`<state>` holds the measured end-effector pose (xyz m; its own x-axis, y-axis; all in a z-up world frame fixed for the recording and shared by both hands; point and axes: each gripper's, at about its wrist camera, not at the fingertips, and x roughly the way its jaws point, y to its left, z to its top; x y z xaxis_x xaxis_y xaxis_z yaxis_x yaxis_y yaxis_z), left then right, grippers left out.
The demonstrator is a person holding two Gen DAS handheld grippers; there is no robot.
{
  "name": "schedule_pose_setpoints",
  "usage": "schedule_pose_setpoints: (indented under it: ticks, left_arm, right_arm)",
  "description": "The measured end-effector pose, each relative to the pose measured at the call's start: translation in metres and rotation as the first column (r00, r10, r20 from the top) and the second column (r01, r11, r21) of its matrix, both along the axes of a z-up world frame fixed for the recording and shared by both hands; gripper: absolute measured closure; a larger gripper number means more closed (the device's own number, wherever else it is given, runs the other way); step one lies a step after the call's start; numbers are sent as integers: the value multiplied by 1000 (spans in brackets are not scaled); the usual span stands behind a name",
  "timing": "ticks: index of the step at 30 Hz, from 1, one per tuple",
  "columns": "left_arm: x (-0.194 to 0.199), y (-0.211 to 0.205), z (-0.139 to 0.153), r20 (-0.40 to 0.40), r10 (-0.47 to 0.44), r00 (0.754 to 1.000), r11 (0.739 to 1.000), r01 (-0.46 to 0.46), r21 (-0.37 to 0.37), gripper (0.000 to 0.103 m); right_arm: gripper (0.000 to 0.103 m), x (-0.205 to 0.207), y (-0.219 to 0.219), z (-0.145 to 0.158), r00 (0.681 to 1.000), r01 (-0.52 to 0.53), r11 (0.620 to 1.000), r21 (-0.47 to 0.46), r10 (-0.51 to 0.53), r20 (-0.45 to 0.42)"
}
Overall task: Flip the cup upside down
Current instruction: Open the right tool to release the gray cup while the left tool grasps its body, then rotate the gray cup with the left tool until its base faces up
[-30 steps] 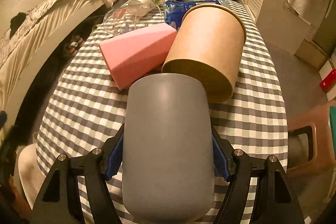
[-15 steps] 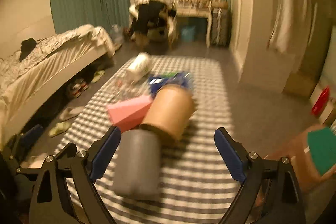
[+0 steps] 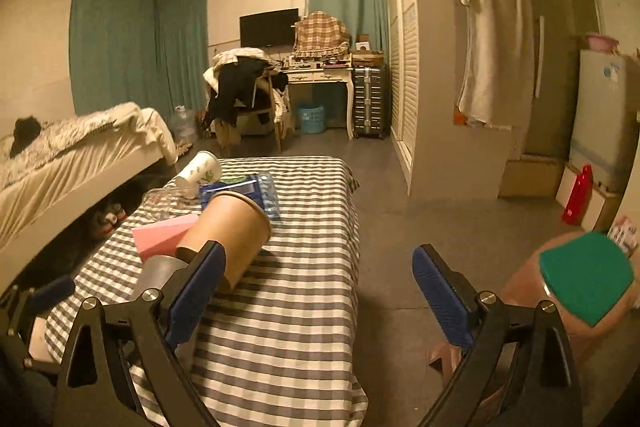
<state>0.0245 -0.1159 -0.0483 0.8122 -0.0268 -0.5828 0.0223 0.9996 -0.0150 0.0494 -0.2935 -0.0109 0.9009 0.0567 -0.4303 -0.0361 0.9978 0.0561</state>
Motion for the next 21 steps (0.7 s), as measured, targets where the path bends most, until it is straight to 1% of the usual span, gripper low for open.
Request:
schedule_pose_setpoints:
  ticks: [4, 6, 11, 12, 13, 15, 21]
  left_arm:
    - [3, -7, -19, -42, -1, 999, 999, -1, -36, 0]
    - [5, -13, -28, -56, -2, 998, 999, -1, -41, 0]
    - [14, -17, -42, -77, -2, 997, 999, -1, -39, 1]
    - [16, -16, -44, -83, -1, 997, 999, -2, -41, 5]
    - [17, -14, -45, -84, 3, 996, 999, -6, -40, 16]
    - [19, -12, -47, -99, -13, 995, 999, 9, -42, 27]
    - [10, -4, -39, -108, -38, 993, 999, 36, -26, 27]
  right_arm:
    - [8, 3, -13, -14, 1000, 16, 999, 39, -16, -14]
    - [8, 8, -19, -23, 998, 24, 999, 47, -22, -54]
    - [8, 10, -27, -27, 998, 31, 997, 73, -27, -61]
    - [8, 10, -28, -28, 998, 35, 997, 71, -31, -60]
    - [8, 10, -28, -28, 997, 38, 997, 70, -34, -62]
    - [8, 11, -29, -30, 997, 42, 997, 71, -37, -70]
    - [8, 13, -28, -33, 996, 54, 996, 64, -49, -80]
